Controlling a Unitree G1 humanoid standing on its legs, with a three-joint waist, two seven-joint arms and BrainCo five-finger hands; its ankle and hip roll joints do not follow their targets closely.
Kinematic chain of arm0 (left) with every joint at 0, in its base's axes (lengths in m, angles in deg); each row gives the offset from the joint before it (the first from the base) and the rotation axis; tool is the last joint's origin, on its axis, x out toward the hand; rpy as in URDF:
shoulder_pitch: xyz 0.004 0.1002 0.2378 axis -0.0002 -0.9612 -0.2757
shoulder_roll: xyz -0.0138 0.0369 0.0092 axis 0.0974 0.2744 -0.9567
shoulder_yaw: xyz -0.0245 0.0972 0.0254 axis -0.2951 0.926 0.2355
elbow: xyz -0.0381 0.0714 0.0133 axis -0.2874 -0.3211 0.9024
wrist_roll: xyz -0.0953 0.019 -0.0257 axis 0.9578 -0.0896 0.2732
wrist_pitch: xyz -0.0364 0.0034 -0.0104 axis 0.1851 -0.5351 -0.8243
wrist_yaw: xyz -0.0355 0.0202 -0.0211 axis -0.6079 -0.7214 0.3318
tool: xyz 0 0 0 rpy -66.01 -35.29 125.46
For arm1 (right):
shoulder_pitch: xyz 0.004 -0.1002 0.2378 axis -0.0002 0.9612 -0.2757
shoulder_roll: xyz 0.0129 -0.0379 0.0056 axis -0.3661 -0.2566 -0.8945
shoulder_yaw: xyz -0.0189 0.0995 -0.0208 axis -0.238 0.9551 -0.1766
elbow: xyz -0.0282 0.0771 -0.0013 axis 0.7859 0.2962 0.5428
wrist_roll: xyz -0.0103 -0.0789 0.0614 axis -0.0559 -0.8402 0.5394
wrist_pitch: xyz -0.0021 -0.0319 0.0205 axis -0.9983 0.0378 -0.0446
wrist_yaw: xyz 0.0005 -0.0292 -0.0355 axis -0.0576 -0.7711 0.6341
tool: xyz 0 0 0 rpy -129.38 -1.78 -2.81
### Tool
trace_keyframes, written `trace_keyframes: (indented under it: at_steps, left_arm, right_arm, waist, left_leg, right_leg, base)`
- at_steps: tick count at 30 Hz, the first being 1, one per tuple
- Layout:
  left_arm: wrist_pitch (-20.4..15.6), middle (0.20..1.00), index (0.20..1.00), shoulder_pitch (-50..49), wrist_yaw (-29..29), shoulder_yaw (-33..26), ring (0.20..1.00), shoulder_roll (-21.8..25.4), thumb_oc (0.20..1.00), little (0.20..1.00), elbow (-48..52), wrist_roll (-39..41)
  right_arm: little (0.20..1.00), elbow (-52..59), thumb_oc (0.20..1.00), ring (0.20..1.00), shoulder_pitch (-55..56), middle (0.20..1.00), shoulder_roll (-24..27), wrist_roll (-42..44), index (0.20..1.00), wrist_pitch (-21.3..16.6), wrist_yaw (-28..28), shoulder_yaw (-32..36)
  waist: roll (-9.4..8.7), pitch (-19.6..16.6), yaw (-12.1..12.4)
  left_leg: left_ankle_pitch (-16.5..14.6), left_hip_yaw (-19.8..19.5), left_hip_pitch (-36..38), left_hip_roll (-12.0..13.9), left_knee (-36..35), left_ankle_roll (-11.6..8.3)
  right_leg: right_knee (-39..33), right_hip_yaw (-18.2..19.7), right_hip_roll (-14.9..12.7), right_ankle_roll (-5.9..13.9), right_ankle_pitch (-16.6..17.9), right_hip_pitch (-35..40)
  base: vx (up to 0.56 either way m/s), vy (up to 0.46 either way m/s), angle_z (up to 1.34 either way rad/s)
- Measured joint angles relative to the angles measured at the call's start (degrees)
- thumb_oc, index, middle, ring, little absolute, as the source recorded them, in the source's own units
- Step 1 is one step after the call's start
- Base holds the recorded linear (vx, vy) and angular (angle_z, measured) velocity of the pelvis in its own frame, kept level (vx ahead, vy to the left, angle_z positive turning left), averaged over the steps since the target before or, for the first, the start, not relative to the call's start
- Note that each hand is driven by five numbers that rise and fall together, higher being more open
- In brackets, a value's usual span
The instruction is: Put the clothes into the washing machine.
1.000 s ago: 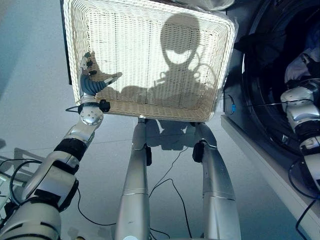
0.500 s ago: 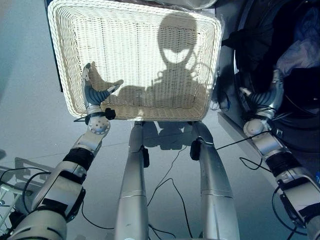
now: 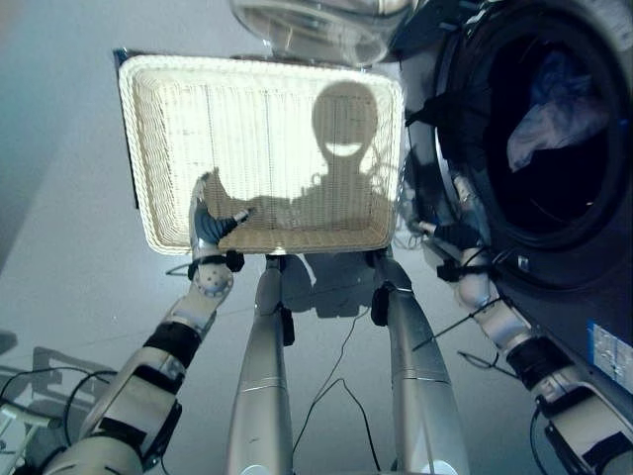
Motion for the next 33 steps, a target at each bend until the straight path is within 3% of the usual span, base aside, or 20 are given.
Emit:
trace_keyframes:
  at_steps: [1, 5, 6, 8, 10, 11, 12, 14, 16, 19, 23, 27, 33]
  left_arm:
    - [-0.22, 1.000, 1.000, -2.82, -1.74, -0.07, 1.000, -0.61, 1.000, 1.000, -0.82, -0.95]
    - [-1.58, 1.000, 1.000, -9.42, -5.84, -2.08, 1.000, -2.72, 1.000, 1.000, -4.79, -0.87]
    - [-1.93, 1.000, 1.000, -13.97, -7.62, -2.70, 1.000, -3.89, 1.000, 1.000, -6.52, -0.66]
    - [-2.34, 1.000, 1.000, -15.46, -8.02, -2.72, 1.000, -3.84, 1.000, 1.000, -6.55, -0.67]
    - [-3.95, 1.000, 1.000, -20.58, -13.42, -6.54, 1.000, -4.73, 1.000, 1.000, -13.88, -0.37]
    - [-3.83, 1.000, 1.000, -23.23, -15.26, -7.33, 1.000, -5.54, 1.000, 1.000, -16.62, -0.35]
    - [-3.52, 1.000, 1.000, -25.73, -18.29, -7.63, 1.000, -5.96, 1.000, 1.000, -20.38, -0.39]
    - [-2.36, 1.000, 1.000, -29.00, -21.35, -7.36, 1.000, -5.83, 1.000, 1.000, -22.86, -0.39]
    - [-0.39, 1.000, 1.000, -29.43, -24.50, -7.39, 1.000, -6.96, 1.000, 1.000, -26.52, -0.37]
    - [1.54, 1.000, 1.000, -30.22, -28.09, -8.52, 1.000, -8.60, 1.000, 1.000, -28.45, -0.44]
    - [5.06, 1.000, 1.000, -32.45, -33.55, -9.66, 1.000, -10.18, 1.000, 1.000, -30.35, -0.94]
    - [6.75, 1.000, 1.000, -32.58, -36.48, -11.35, 1.000, -10.24, 1.000, 1.000, -31.07, -0.92]
    - [9.32, 1.000, 1.000, -32.74, -39.77, -11.69, 1.000, -10.25, 1.000, 1.000, -32.52, -0.87]
  right_arm:
    - [1.000, -1.18, 1.000, 1.000, 3.35, 1.000, -0.60, 0.04, 1.000, -0.87, -2.79, -0.26]
    - [1.000, -7.53, 1.000, 1.000, 8.52, 1.000, -4.07, 1.95, 1.000, -2.33, -5.83, 0.12]
    - [1.000, -8.26, 1.000, 1.000, 12.54, 1.000, -5.20, 2.92, 1.000, -2.52, -7.78, -0.61]
    - [1.000, -8.20, 1.000, 1.000, 13.76, 1.000, -5.19, 2.93, 1.000, -2.92, -8.18, -0.70]
    - [1.000, -18.77, 1.000, 1.000, 14.09, 1.000, -9.67, 5.80, 1.000, -2.00, -12.45, 3.84]
    - [1.000, -22.17, 1.000, 1.000, 16.37, 1.000, -10.85, 7.28, 1.000, -1.65, -14.16, 4.80]
    - [1.000, -26.84, 1.000, 1.000, 18.33, 1.000, -11.86, 10.04, 1.000, -0.73, -17.10, 6.52]
    - [1.000, -31.38, 1.000, 1.000, 20.72, 1.000, -12.16, 13.88, 1.000, 1.10, -21.45, 6.63]
    - [1.000, -38.16, 1.000, 1.000, 20.80, 1.000, -13.56, 18.85, 1.000, 4.25, -25.21, 9.73]
    - [1.000, -44.16, 1.000, 1.000, 20.76, 1.000, -14.91, 22.16, 1.000, 7.28, -29.25, 14.30]
    - [1.000, -47.81, 1.000, 1.000, 23.23, 1.000, -15.31, 22.64, 1.000, 12.58, -31.79, 16.46]
    - [1.000, -49.50, 1.000, 1.000, 23.77, 1.000, -15.07, 22.47, 1.000, 16.39, -32.49, 17.58]
    - [1.000, -50.96, 1.000, 1.000, 24.33, 1.000, -14.88, 21.92, 1.000, 19.04, -33.50, 18.25]
  waist:
    - [-0.06, -0.01, 0.15]
    - [-0.41, -0.51, 1.58]
    - [-0.20, -2.39, 1.60]
    - [-0.20, -3.82, 1.61]
    - [0.42, -4.75, 2.95]
    - [1.09, -6.36, 3.25]
    - [1.37, -10.38, 3.17]
    - [1.40, -16.19, 3.82]
    - [2.08, -19.33, 4.27]
    - [2.54, -20.55, 4.49]
    - [2.40, -26.23, 4.41]
    - [2.11, -28.75, 4.42]
    - [2.38, -30.25, 4.43]
  left_leg:
    - [-0.15, 0.05, 5.85, 0.24, -1.08, 0.02]
    - [-1.38, 1.01, 18.03, 0.71, -2.96, 0.22]
    - [-2.09, 2.04, 23.98, 0.78, -4.05, 0.69]
    - [-2.68, 2.24, 24.18, 0.82, -4.10, 0.95]
    - [-1.88, 2.61, 32.97, 1.50, -7.14, 0.77]
    - [-2.27, 3.03, 37.92, 1.72, -9.04, 1.28]
    - [-3.22, 3.43, 40.06, 1.76, -10.05, 1.22]
    - [-3.86, 3.69, 40.02, 1.35, -10.09, 1.42]
    - [-3.76, 4.22, 40.42, 1.33, -10.39, 1.83]
    - [-4.28, 4.57, 43.04, 1.42, -10.42, 1.89]
    - [-5.65, 4.73, 45.42, 1.88, -10.51, 1.34]
    - [-5.94, 4.82, 46.26, 2.72, -10.49, 0.93]
    - [-6.23, 4.91, 47.19, 2.96, -10.51, 0.52]
  right_leg:
    - [-1.32, -0.18, 0.14, 0.20, -0.21, 6.16]
    - [-3.95, -0.58, 0.43, 0.72, -0.84, 18.64]
    - [-5.71, -1.12, 0.46, 1.44, -1.99, 24.91]
    - [-5.74, -1.26, 0.34, 1.44, -2.19, 25.22]
    - [-10.44, -2.18, 0.43, 1.40, -0.89, 35.14]
    - [-13.33, -2.63, 0.54, 1.99, -0.79, 40.72]
    - [-15.81, -3.09, 0.87, 2.15, -0.77, 43.69]
    - [-16.13, -3.05, 0.15, 2.56, -1.31, 43.56]
    - [-18.31, -3.08, 0.47, 2.91, -0.43, 45.50]
    - [-21.96, -3.32, 0.75, 2.77, 0.95, 50.13]
    - [-26.09, -3.31, 1.54, 2.46, 1.56, 54.59]
    - [-26.09, -3.29, 2.45, 1.95, 1.20, 55.34]
    - [-26.07, -3.21, 2.69, 1.80, 1.07, 56.18]
  base:
    - [-0.01, -0.033, 0.01]
    - [0.01, -0.034, -0.01]
    - [0.02, -0.003, 0.07]
    - [0.04, 0.004, 0.08]
    - [0.12, 0.033, 0.08]
    - [0.15, 0.038, 0.18]
    - [0.13, 0.031, 0.15]
    - [0.17, 0.025, 0.10]
    - [0.20, 0.027, 0.09]
    - [0.18, 0.035, 0.02]
    - [0.09, 0.033, -0.03]
    - [0.06, 0.019, -0.02]
    - [0.02, 0.004, 0.00]
